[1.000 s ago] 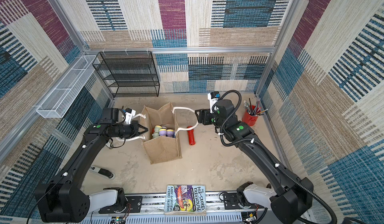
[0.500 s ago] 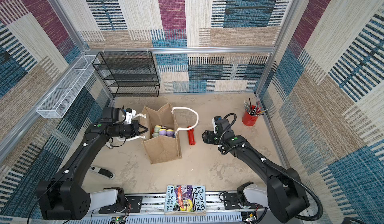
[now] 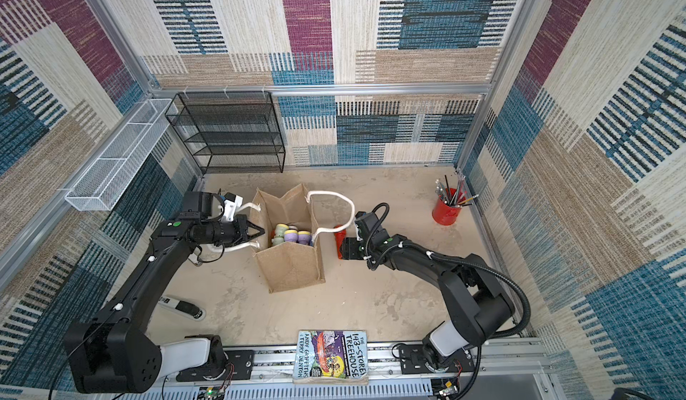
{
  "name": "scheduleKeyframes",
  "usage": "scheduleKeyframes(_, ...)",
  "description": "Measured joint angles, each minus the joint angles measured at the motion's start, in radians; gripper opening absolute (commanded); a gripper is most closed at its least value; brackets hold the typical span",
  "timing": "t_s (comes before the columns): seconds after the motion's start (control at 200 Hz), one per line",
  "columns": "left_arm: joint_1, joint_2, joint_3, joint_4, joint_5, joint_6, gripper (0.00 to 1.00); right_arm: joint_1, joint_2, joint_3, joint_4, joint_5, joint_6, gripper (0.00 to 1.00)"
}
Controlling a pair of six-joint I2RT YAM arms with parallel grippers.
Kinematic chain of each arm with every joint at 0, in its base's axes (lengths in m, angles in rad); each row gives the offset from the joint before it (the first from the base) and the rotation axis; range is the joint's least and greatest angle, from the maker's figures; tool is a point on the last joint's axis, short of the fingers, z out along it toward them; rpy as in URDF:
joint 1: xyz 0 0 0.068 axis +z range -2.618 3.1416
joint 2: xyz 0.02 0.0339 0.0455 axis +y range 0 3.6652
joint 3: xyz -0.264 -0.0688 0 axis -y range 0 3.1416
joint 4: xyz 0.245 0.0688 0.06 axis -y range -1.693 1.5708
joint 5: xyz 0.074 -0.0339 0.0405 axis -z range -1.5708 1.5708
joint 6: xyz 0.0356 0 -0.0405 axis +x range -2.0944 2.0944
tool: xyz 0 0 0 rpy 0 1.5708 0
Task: Put the flashlights into the tote bags
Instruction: Pick up the flashlight from the center of the board.
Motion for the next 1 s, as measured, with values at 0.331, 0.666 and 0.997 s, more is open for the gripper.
scheduleKeyframes(0.331, 0.002, -0.008, -0.004, 0.000, 0.001, 0.001, 0.04, 0.058, 0.142, 0.115, -0.051, 0.109, -0.045, 0.70)
scheduleKeyframes(0.666, 0.002, -0.010, -0.007, 0.003, 0.002, 0.001, 0.04, 0.100, 0.259, 0.207, -0.098, 0.203, -0.092, 0.65)
scheduleKeyframes(0.997, 0.002, -0.021, -0.011, 0.002, 0.005, 0.001, 0.05, 0.133, 0.312, 0.250, -0.100, 0.310, -0.114, 0.38)
